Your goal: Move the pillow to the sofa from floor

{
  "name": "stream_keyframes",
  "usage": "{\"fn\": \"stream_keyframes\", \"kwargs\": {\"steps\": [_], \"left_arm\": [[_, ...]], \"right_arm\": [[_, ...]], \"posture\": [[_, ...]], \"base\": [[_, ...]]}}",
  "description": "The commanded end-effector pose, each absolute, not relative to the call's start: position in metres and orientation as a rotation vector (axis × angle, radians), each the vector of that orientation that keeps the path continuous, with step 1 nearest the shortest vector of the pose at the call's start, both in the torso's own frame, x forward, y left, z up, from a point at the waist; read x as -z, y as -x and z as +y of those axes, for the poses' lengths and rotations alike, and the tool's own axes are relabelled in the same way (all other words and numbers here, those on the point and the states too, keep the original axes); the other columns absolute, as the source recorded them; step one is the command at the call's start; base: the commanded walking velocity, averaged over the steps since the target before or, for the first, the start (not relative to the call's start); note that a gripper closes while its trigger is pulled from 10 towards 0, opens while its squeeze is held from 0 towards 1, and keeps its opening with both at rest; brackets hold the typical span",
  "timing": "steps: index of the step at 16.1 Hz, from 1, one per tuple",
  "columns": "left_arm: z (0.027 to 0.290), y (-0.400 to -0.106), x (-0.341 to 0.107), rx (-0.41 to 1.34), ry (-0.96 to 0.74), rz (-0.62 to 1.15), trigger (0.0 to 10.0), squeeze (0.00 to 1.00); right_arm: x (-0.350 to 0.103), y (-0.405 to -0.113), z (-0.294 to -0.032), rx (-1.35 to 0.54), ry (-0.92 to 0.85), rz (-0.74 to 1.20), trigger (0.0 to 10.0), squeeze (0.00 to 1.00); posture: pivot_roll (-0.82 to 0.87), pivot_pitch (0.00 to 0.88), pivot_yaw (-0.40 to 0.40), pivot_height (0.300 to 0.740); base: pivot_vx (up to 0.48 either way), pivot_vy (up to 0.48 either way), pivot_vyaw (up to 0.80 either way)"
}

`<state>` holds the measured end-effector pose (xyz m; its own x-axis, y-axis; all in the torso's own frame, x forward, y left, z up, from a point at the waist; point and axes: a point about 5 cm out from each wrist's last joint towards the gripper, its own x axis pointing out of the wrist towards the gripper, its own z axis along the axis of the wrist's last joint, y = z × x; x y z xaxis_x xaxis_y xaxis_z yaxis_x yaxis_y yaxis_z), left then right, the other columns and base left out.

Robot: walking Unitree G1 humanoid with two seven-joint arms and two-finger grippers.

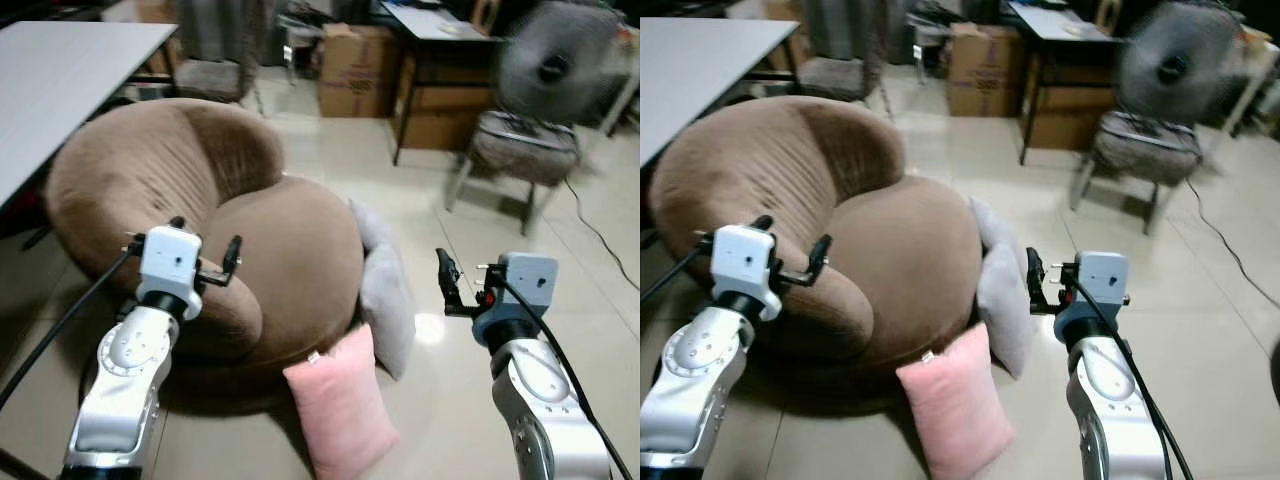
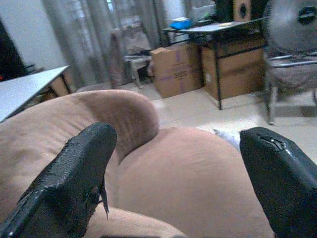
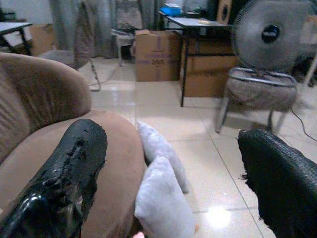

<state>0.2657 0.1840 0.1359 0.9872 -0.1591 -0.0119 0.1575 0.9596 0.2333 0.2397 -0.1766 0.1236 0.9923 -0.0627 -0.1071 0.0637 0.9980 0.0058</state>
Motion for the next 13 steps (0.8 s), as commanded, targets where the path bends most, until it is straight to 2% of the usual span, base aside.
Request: {"fn": "stream_keyframes", "kwargs": {"steps": [1, 4, 6, 10, 11, 13], "left_arm": [[0.1837, -0.2664, -0.136, 0.17, -0.244, -0.006, 10.0, 0.98], [0.181, -0.2661, -0.1374, 0.189, -0.267, -0.019, 10.0, 0.98], [0.1752, -0.2649, -0.1375, 0.218, -0.296, -0.027, 10.0, 0.99], [0.1745, -0.2645, -0.1362, 0.213, -0.285, -0.022, 10.0, 0.98], [0.1744, -0.2644, -0.1358, 0.209, -0.271, -0.022, 10.0, 0.97], [0.1765, -0.2651, -0.1338, 0.179, -0.264, -0.008, 10.0, 0.87]], "right_arm": [[-0.1232, -0.2399, -0.1776, 0.067, -0.018, 0.114, 10.0, 0.0], [-0.1234, -0.2398, -0.1772, 0.068, -0.02, 0.112, 10.0, 0.0], [-0.1234, -0.2396, -0.1768, 0.07, -0.022, 0.113, 10.0, 0.0], [-0.1221, -0.2385, -0.1791, 0.089, -0.008, 0.118, 10.0, 0.0], [-0.1214, -0.2387, -0.1791, 0.087, -0.01, 0.123, 10.0, 0.0], [-0.1192, -0.2411, -0.1786, 0.058, 0.006, 0.143, 10.0, 0.0]], "posture": [[0.04, 0.0, 0.019, 0.74], [0.04, 0.0, 0.02, 0.74], [0.04, 0.0, 0.023, 0.74], [0.04, 0.0, 0.023, 0.74], [0.04, 0.0, 0.023, 0.74], [0.04, 0.0, 0.023, 0.74]], "base": [[0.0, 0.42, -0.8], [0.0, 0.236, -0.8], [0.0, -0.48, -0.8], [0.0, -0.48, 0.0], [0.0, 0.0, 0.0], [0.0, 0.0, 0.0]]}}
